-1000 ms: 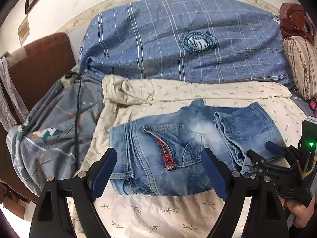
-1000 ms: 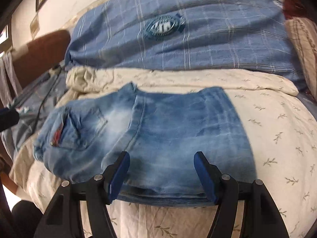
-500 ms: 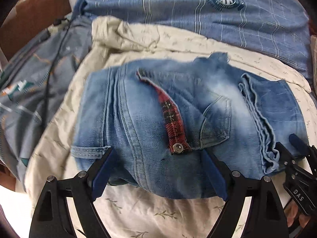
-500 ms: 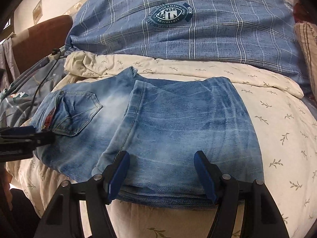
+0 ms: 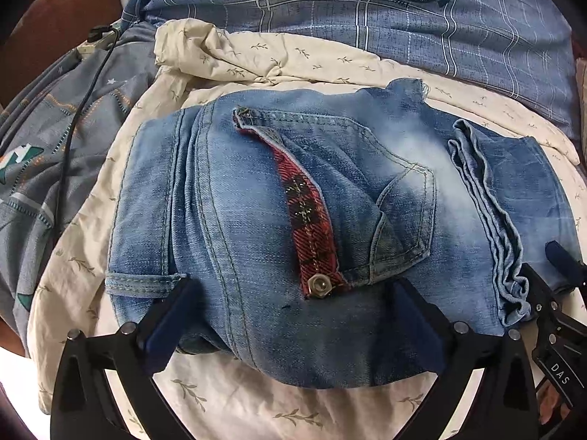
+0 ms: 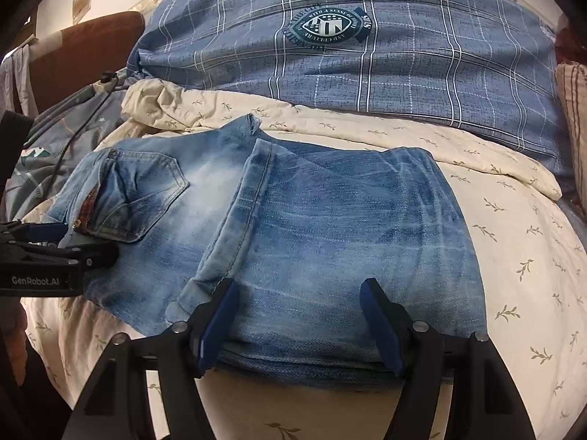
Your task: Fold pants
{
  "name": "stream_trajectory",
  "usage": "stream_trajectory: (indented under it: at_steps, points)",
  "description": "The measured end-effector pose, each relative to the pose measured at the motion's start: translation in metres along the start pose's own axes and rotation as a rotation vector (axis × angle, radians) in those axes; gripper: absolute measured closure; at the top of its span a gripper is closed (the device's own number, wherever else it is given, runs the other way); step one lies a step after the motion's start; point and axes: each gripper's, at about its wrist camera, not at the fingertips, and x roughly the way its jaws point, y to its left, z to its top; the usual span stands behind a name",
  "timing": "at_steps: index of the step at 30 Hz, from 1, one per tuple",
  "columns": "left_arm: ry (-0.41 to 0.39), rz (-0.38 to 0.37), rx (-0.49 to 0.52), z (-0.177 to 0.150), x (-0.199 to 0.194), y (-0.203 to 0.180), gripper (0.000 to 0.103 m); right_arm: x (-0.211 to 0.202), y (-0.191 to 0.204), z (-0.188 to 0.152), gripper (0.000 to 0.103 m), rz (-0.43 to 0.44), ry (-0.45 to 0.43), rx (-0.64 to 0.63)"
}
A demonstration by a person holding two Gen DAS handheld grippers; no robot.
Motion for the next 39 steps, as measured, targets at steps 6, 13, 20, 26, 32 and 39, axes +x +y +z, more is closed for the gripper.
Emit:
stream_trajectory:
  at_steps: [6, 13, 20, 26, 32, 39]
  points:
    - [0.006, -0.009, 0.014, -0.001, 0.002, 0.001, 0.000, 0.000, 0.002, -0.003, 0.031, -0.010, -0.010, -0.014]
    - [0.033, -0.022, 0.021, -0.004, 0.000, 0.003, 0.000, -0.002, 0.002, -0.005, 0.031, -0.015, -0.032, -0.018]
    - [-0.042, 0.013, 0.003, -0.006, -0.036, 0.005, 0.000, -0.004, 0.002, -0.007, 0.031, -0.015, -0.040, -0.020]
    - [-0.112, 0.027, -0.028, 0.006, -0.062, 0.020, 0.000, -0.004, 0.002, -0.007, 0.031, -0.014, -0.041, -0.025]
    - [-0.079, 0.042, -0.074, 0.004, -0.051, 0.038, 0.000, -0.007, 0.001, -0.007, 0.031, -0.016, -0.031, -0.022]
    - [-0.014, 0.056, -0.081, -0.004, -0.022, 0.041, 0.000, -0.007, 0.001, -0.006, 0.031, -0.018, -0.022, -0.018]
